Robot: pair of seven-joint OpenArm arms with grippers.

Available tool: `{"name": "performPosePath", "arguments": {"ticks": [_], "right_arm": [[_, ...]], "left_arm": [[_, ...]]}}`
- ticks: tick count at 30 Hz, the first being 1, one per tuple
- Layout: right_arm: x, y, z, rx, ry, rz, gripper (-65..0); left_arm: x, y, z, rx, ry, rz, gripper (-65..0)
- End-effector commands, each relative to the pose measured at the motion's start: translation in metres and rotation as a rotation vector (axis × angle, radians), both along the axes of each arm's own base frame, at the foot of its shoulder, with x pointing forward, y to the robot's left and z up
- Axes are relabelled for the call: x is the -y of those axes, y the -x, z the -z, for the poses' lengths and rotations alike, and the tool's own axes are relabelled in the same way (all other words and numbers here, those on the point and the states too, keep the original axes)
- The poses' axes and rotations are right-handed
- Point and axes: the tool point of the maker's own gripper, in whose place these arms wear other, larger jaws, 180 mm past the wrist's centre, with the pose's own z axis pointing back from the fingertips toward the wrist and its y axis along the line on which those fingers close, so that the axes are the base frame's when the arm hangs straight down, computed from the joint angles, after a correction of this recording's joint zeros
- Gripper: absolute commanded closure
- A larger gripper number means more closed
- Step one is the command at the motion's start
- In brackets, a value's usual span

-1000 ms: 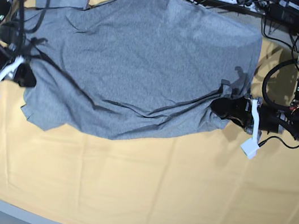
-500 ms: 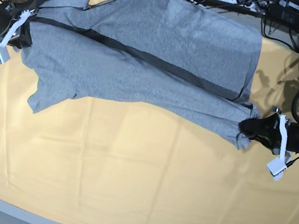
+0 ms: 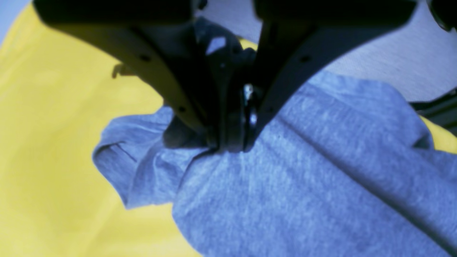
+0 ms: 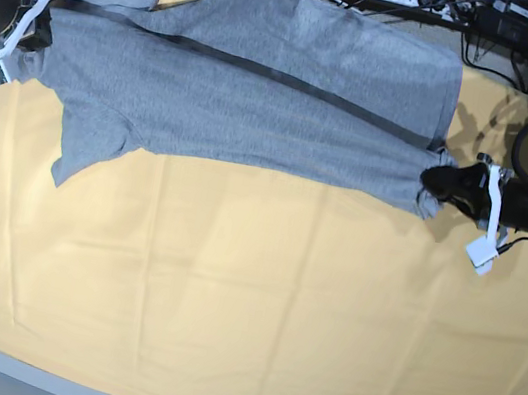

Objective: Layout the t-shirt on the table in an organized manner, then fold the t-shirt properly
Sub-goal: 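Hold the left corner and move the right gripper to regrasp its corner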

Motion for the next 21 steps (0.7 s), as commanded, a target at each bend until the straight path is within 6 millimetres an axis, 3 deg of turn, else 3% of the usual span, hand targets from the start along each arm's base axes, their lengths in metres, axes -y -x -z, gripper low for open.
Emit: {"name": "performPosePath", "arguments": {"ticks": [1, 8, 17, 18, 21], "right_arm": [[0.009, -0.001, -0.01, 0.007, 0.059, -0.027, 0.0], [0.007, 0.007, -0.031, 0.014, 0.148, -0.12, 0.0], [0.002, 0.019, -0.027, -0.014, 0.146, -0.136, 0.0], [0.003, 0.018, -0.027, -0.014, 0.149, -0.132, -1.4], [0.006, 0.017, -0.029, -0.009, 0.145, -0.089, -24.4]], "left_arm": [[-0.006, -0.004, -0.011, 0.031, -0.004, -0.001, 0.0], [-0.005, 0.01, 0.002, -0.014, -0.004, -0.001, 0.0], [-0.005, 0.01, 0.002, -0.014, -0.004, -0.001, 0.0], [-0.005, 0.01, 0.002, -0.014, -0.004, -0.001, 0.0], [-0.005, 0.01, 0.002, -0.014, -0.004, -0.001, 0.0]]}}
